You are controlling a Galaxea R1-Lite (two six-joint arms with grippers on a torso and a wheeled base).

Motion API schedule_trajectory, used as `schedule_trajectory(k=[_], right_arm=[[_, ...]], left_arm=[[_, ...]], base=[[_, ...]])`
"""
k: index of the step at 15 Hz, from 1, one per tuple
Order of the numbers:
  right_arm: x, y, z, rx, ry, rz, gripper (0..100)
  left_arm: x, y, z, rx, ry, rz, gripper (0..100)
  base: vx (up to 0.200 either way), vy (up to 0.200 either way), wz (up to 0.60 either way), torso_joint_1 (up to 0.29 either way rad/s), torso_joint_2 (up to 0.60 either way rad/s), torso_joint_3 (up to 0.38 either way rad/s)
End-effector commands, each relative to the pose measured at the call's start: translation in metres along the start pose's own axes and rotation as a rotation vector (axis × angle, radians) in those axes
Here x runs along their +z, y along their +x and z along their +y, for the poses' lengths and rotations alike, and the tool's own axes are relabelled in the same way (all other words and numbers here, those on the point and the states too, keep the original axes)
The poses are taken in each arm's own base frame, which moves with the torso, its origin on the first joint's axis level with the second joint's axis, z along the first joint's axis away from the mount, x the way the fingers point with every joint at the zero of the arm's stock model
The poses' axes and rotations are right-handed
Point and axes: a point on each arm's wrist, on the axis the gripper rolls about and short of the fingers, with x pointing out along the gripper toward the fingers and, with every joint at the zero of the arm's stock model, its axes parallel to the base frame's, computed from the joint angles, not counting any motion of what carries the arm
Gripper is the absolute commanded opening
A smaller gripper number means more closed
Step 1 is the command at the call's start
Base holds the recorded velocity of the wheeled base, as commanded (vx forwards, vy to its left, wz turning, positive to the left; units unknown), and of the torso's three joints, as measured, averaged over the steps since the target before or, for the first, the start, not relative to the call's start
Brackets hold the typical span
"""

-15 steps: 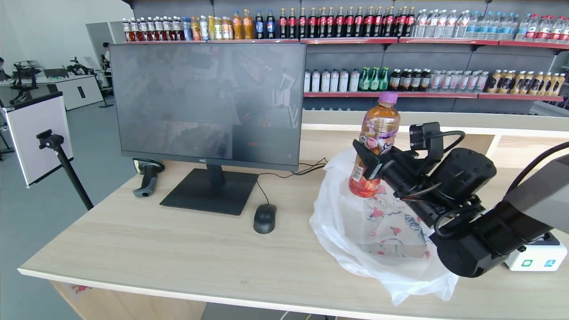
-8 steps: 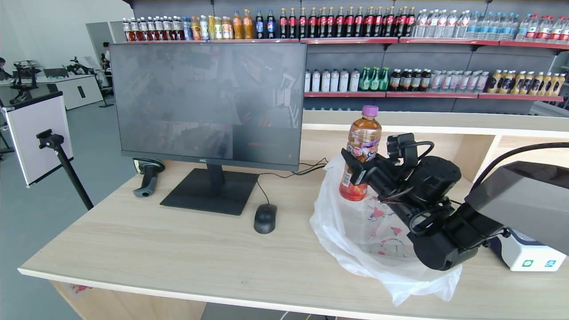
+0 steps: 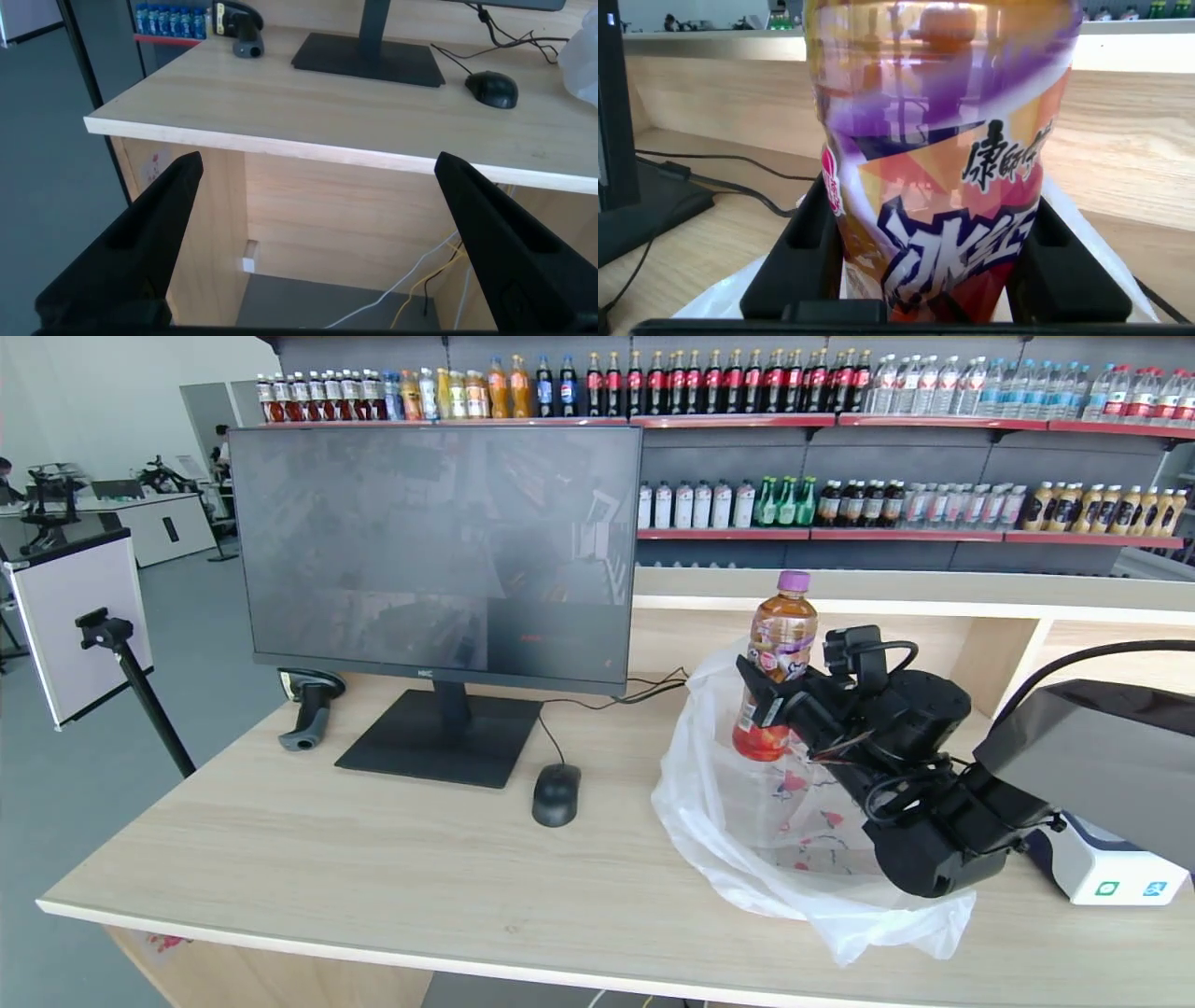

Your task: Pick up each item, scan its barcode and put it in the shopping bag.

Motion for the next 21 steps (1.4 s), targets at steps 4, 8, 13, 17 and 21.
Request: schedule_trajectory(k=[4,8,13,17,21], right_arm=[[-0.005,0.004,-0.001,-0.001,-0.004,-0.002,0],[-0.013,-0.001,-0.001,-0.002,-0.004,0.033,0],[-0.021,-0.007,-0.001,-0.001,-0.005,0.072,0],[-0.024,-0.011,-0.001,-0.002,-0.004,0.092,0],[-0.025,-0.011,-0.001,-0.002,-0.004,0.095,0]], left_arm=[[0.0,0.0,0.0,0.0,-0.001,-0.001,100],[0.0,0.0,0.0,0.0,-0.001,-0.001,100],[0.0,0.0,0.0,0.0,-0.001,-0.003,100],[0.0,0.0,0.0,0.0,-0.001,-0.001,100],[0.0,0.0,0.0,0.0,-0.001,-0.001,100]], base=[[0.0,0.0,0.0,0.0,0.0,0.0],[0.0,0.0,0.0,0.0,0.0,0.0],[0.0,0.0,0.0,0.0,0.0,0.0],[0.0,0.0,0.0,0.0,0.0,0.0],[0.0,0.0,0.0,0.0,0.0,0.0]])
